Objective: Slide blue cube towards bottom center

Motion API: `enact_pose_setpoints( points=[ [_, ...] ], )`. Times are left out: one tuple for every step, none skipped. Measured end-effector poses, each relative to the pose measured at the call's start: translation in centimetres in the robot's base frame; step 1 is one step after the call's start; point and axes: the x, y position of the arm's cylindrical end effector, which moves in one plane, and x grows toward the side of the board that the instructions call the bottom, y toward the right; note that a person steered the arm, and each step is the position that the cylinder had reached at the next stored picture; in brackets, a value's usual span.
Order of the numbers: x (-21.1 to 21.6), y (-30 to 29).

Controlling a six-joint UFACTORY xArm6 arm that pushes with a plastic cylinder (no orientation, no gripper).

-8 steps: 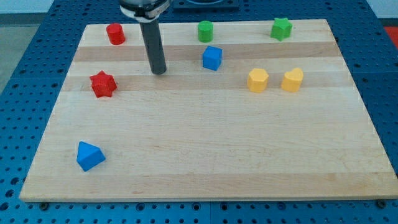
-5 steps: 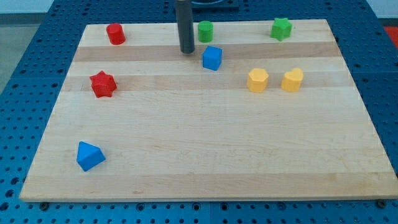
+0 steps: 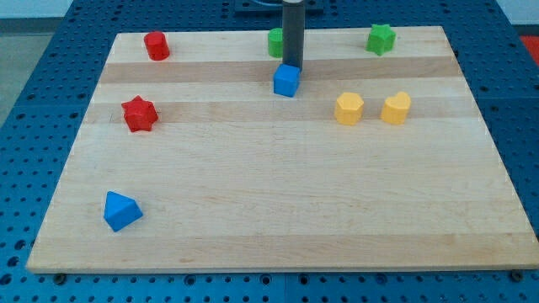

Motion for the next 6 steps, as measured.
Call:
enact_pose_setpoints(
  points=[
    [1.3,-1.3],
    [3.2,-1.6],
    [5.1,-1.6],
    [7.3,-1.6],
    [9.6,-1.6],
    [12.1,-2.0]
  ],
)
